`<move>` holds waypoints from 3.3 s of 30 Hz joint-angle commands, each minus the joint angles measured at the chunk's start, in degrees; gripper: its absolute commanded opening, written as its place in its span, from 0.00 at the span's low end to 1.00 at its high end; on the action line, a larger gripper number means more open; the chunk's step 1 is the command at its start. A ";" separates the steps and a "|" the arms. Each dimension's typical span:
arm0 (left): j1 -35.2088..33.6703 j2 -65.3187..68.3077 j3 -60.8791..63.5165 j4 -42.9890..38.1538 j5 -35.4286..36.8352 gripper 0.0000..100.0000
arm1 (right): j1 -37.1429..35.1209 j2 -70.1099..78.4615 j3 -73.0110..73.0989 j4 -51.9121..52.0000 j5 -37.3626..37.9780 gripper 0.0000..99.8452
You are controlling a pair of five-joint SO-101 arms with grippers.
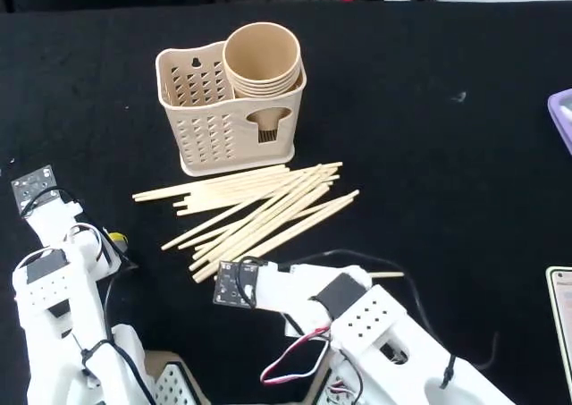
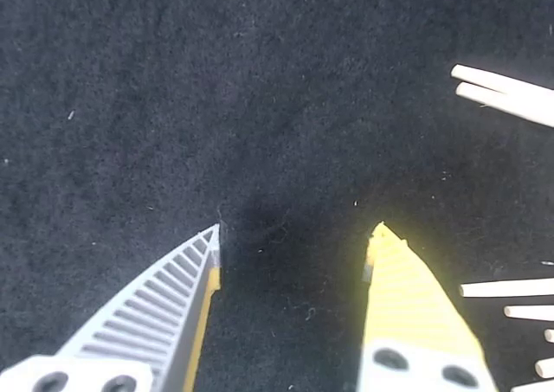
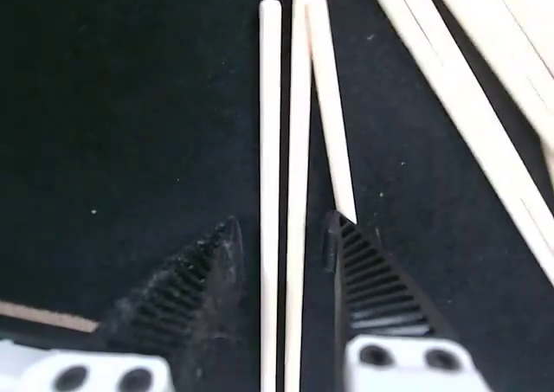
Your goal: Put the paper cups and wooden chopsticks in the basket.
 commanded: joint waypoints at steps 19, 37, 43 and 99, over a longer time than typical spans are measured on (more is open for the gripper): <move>0.48 -1.14 -0.57 -0.44 0.26 0.27 | -0.44 18.07 -9.80 -5.80 -0.26 0.01; 0.48 -1.14 -0.57 -0.44 0.26 0.27 | -0.44 -6.55 -33.89 3.78 -12.04 0.01; 0.48 -0.97 -0.57 -0.44 0.26 0.27 | -0.44 -6.46 -43.56 -11.69 -22.51 0.01; 0.48 -1.05 -0.57 -0.44 0.26 0.27 | 7.12 25.27 -70.64 -24.97 -36.22 0.10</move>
